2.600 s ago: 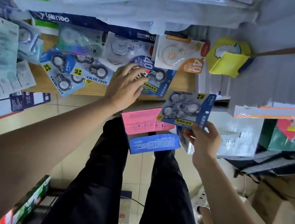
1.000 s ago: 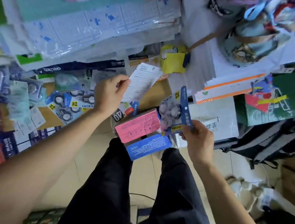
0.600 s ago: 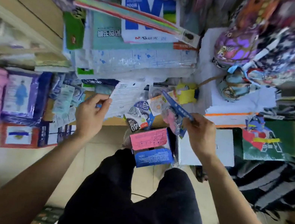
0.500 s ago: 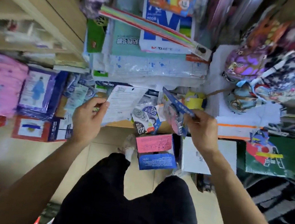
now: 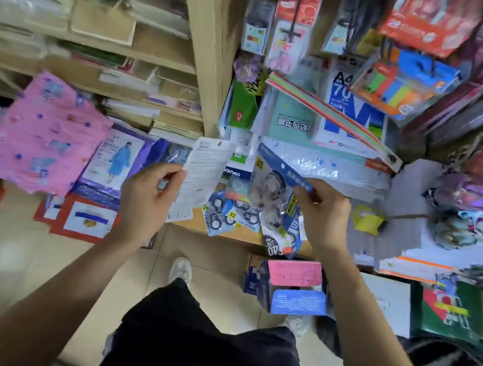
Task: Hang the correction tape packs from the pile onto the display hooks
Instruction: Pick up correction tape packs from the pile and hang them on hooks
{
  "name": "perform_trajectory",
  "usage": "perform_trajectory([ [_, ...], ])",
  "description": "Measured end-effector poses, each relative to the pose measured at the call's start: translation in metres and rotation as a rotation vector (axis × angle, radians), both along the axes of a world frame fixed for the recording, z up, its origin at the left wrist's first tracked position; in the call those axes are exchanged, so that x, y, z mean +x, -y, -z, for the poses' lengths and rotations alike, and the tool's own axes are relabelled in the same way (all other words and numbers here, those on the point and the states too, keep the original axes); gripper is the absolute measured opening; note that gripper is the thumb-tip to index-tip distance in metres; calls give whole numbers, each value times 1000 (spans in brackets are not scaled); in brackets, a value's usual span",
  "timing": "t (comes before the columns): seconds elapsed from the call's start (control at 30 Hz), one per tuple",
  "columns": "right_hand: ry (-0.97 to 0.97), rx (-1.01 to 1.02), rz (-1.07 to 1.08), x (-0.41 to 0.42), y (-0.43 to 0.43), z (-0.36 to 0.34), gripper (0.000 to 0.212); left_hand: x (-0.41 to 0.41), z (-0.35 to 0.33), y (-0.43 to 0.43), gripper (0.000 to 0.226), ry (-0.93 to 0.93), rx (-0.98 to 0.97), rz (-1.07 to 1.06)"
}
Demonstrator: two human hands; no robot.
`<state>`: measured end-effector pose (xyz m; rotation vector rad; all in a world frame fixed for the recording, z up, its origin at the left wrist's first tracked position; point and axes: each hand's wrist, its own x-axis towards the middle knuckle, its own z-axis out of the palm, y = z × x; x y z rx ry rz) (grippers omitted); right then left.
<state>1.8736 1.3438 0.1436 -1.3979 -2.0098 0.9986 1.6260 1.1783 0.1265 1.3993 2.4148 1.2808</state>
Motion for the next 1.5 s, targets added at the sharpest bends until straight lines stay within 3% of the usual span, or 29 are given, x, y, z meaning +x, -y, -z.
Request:
perform_trajectory([
  [0.13,-37,67,32,-58,17,-53,41,-58,-41,6,14,-35,101,46],
  [0.23,-36,176,47,-86,10,-101,8,-89,-81,-8,17,56,219,62],
  [0.43,-67,436,48,-114,-26,-201,14,-117,-166,-52,18,64,452,108],
  [0.57,-106,613,85,-117,-55,-262,13,-119,-220,-80,12,-30,599,143],
  [0.73,-160,754,49,-113,-94,-329,13,-125,-295,-116,14,-41,643,155],
  [0.9,-367,778,31,-110,-131,-410,10,-129,-371,-144,7,-59,726,185],
  [1.13,-468,817,57,-105,-195,-504,4,-127,-460,-196,8,-66,802,176],
  [1.33,-650,715,45,-116,-241,-554,32,-130,-516,-230,7,-72,893,105],
  [1.5,-732,685,38,-133,-254,-579,16,-129,-537,-236,5,-129,911,70],
])
